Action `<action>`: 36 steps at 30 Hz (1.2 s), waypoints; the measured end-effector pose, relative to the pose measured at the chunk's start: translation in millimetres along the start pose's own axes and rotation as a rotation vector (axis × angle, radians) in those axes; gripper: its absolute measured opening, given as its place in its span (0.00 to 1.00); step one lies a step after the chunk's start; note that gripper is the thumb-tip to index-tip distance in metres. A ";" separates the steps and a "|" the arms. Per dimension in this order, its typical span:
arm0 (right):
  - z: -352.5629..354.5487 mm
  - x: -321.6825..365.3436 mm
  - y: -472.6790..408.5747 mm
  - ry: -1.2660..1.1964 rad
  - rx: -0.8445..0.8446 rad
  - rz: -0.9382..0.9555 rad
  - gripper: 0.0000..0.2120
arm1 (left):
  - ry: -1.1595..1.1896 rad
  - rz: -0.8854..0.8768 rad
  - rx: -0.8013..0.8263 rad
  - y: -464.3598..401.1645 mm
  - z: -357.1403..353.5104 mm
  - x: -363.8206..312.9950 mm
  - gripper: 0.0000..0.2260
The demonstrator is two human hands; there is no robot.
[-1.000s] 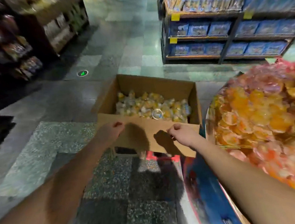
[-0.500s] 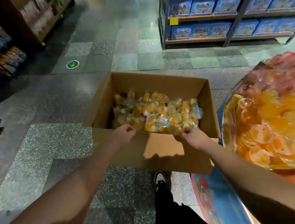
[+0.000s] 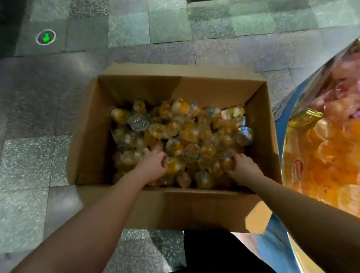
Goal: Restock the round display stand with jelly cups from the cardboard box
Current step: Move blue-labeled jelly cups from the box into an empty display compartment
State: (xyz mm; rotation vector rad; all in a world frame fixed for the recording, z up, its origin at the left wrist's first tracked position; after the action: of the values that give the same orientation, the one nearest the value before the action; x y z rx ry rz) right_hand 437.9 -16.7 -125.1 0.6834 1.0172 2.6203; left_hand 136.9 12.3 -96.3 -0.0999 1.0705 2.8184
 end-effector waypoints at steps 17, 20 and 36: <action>-25.6 -20.5 -26.0 -0.004 0.003 -0.039 0.38 | -0.559 -0.371 0.034 -28.5 -23.9 -8.1 0.32; -17.4 -17.9 -21.6 -0.134 -0.059 -0.044 0.36 | -0.469 -0.299 0.028 -20.5 -17.8 -12.0 0.34; -5.4 15.4 134.2 -1.263 -0.016 0.061 0.18 | 1.624 0.023 -0.026 135.0 -8.9 -67.3 0.13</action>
State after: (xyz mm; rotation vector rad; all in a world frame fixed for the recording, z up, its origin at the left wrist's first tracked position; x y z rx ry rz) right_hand 414.0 -111.2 -31.4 1.9518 0.5212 1.5879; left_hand 184.8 -100.0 -7.2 -2.5686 1.0260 2.2941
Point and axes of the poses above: each hand's wrist, its own y-axis away from the middle knuckle, its own z-axis out of the back of the hand, x = y × z, the point moved 2 cm from there along -y, towards the middle knuckle, and after that the axes turned 13 degrees about -y, right-handed, at the moved point
